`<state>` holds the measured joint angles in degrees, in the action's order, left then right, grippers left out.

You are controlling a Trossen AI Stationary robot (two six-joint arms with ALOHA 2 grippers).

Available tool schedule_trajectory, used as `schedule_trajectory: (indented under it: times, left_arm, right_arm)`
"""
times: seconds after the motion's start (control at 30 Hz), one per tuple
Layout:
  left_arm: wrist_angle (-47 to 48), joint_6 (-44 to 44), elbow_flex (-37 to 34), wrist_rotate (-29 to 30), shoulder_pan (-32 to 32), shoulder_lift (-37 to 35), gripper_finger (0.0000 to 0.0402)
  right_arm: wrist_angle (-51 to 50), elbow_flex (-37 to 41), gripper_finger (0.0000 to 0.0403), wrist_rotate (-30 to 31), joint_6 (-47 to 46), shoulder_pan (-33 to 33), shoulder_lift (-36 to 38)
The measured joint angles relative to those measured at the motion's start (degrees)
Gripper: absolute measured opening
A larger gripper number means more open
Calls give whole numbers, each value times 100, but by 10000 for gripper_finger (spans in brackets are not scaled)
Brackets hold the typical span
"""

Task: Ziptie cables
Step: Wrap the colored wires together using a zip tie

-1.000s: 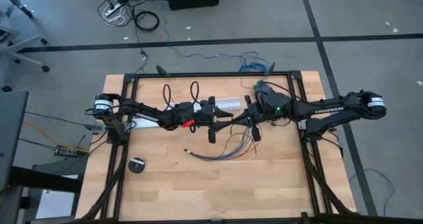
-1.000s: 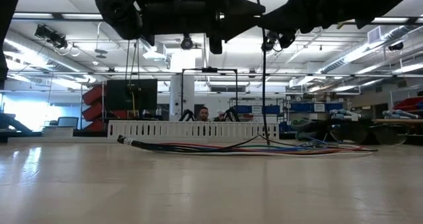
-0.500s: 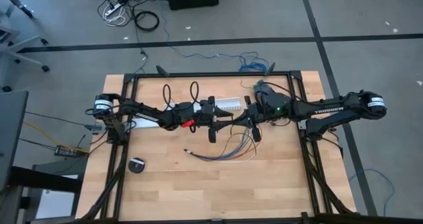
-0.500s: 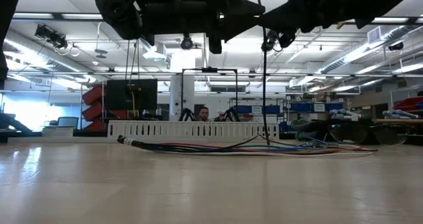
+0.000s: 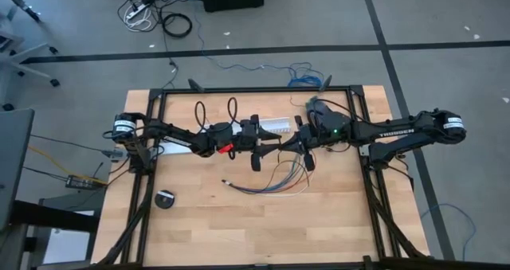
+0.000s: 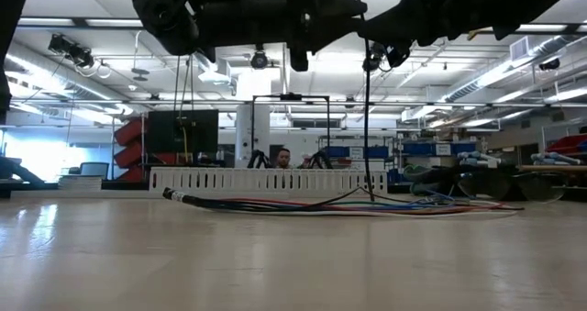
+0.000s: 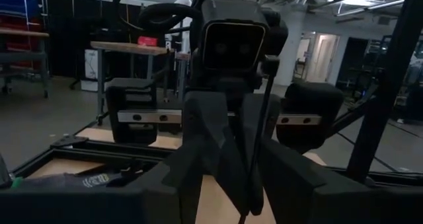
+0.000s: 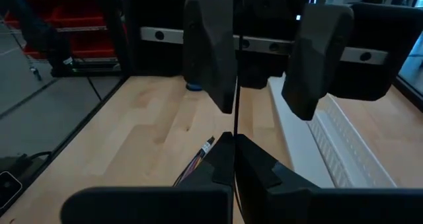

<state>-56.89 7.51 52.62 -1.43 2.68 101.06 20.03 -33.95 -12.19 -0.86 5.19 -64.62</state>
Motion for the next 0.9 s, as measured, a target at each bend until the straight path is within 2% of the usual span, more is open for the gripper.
schedule_trajectory:
  times: [0.1, 0.23, 0.5, 0.63, 0.9]
  left_arm:
    - [1, -161, 0, -3, 0, 0, 98]
    - [-69, -297, 0, -39, 0, 0, 14]
    - [-104, -429, 0, -23, 0, 0, 1]
    - [-106, -456, 0, -3, 2, 0, 1]
    - [68, -741, 2, 226, 84, 0, 0]
  right_arm:
    - [0, 0, 0, 1, 0, 0, 0]
    - [60, 0, 1, 25, -2, 2, 0]
    - [90, 0, 14, 19, 89, 53, 0]
    - [150, 0, 33, -13, 50, 45, 0]
    - [234, 0, 148, 0, -208, 173, 50]
